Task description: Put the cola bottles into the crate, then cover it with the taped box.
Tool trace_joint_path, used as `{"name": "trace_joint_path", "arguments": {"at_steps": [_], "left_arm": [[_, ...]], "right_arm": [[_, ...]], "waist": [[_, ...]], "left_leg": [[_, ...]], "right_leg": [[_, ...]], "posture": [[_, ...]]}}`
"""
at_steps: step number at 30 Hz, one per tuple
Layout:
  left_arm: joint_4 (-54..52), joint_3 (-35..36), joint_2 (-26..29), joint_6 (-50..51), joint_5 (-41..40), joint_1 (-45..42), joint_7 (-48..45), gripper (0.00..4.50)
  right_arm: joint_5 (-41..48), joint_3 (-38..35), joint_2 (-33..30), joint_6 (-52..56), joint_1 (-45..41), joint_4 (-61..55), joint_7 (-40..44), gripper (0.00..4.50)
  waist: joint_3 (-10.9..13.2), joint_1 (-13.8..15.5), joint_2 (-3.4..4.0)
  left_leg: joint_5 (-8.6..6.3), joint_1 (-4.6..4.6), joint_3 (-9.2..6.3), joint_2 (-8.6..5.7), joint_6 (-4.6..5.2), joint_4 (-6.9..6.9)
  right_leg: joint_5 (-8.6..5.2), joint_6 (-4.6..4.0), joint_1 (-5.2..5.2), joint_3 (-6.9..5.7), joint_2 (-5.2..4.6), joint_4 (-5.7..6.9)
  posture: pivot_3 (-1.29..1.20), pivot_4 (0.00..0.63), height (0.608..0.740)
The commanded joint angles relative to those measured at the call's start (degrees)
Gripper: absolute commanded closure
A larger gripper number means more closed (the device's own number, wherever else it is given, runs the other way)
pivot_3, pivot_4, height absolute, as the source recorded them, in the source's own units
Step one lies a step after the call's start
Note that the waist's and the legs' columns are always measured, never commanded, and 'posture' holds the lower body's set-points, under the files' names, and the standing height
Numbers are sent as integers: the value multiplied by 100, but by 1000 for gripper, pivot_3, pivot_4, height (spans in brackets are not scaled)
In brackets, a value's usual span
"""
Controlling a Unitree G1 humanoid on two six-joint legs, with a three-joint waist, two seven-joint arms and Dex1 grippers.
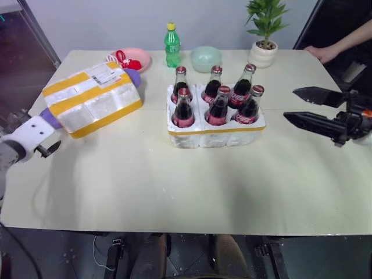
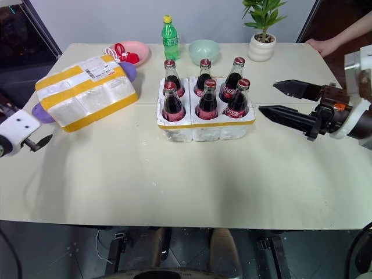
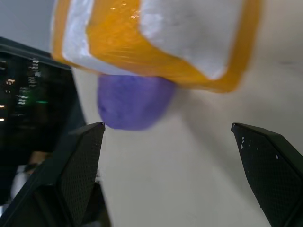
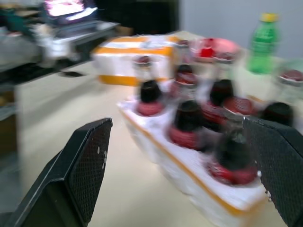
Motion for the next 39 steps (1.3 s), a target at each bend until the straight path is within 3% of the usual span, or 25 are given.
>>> {"name": "trace_joint_path", "arguments": {"at_steps": [1, 6, 13, 16, 21, 23, 32, 39], "left_arm": [[1470, -654, -152, -688, 790, -910, 711, 0], [2849, -1390, -328, -1022, 1465, -1831, 1322, 0], [3761, -1828, -556, -1099, 1824, -2547, 2079, 0], [3922, -1830, -616, -1065, 1798, -2647, 2079, 916], [4015, -1860, -624, -1094, 1854, -2734, 2122, 3511], [4023, -1863, -612, -1099, 1874, -2773, 2149, 4266], [3703, -1586, -412, -1435, 1615, -3088, 2106, 4372], [2278, -974, -221, -1444, 836, -3205, 1201, 4372]], "right_arm": [[695, -538, -256, 230, 83, -550, 134, 31], [974, -859, -425, 364, 256, -744, -52, 31], [1212, -1287, -471, 449, 623, -906, -253, 31], [1298, -1420, -474, 452, 746, -913, -326, 0], [1401, -1507, -459, 426, 790, -863, -477, 0], [1410, -1502, -460, 404, 816, -882, -492, 0], [1169, -1595, -475, 266, 1203, -867, -332, 0], [995, -1610, -461, 160, 1389, -719, -219, 0]], "waist": [[-1, 12, -2], [-6, -38, -21], [-7, -70, -24], [-7, -76, -24], [-8, -71, -25], [-8, -70, -25], [-7, -65, -35], [-6, -67, -38]], "left_leg": [[0, 1, -1, 0, 0, -2], [0, 0, -3, 1, 0, -3], [0, 1, -4, 2, 0, 0], [0, 0, -3, 2, 0, 1], [0, 1, -3, 2, 0, 0], [0, 1, -3, 2, 0, 1], [0, -2, -3, 2, 0, 3], [0, -6, -4, 3, -1, 4]], "right_leg": [[0, 0, -1, -2, 0, 6], [1, 1, -2, -5, 5, 9], [1, 3, 0, -4, 4, 10], [1, 3, 0, -5, 4, 10], [1, 3, 0, -4, 4, 11], [1, 3, 1, -4, 4, 11], [1, 4, 0, -5, 4, 11], [1, 4, -2, -5, 4, 10]], "posture": [[0, 150, 739], [0, 150, 739], [0, 150, 739], [0, 150, 739], [0, 150, 739], [0, 150, 739], [0, 150, 739], [0, 150, 739]]}}
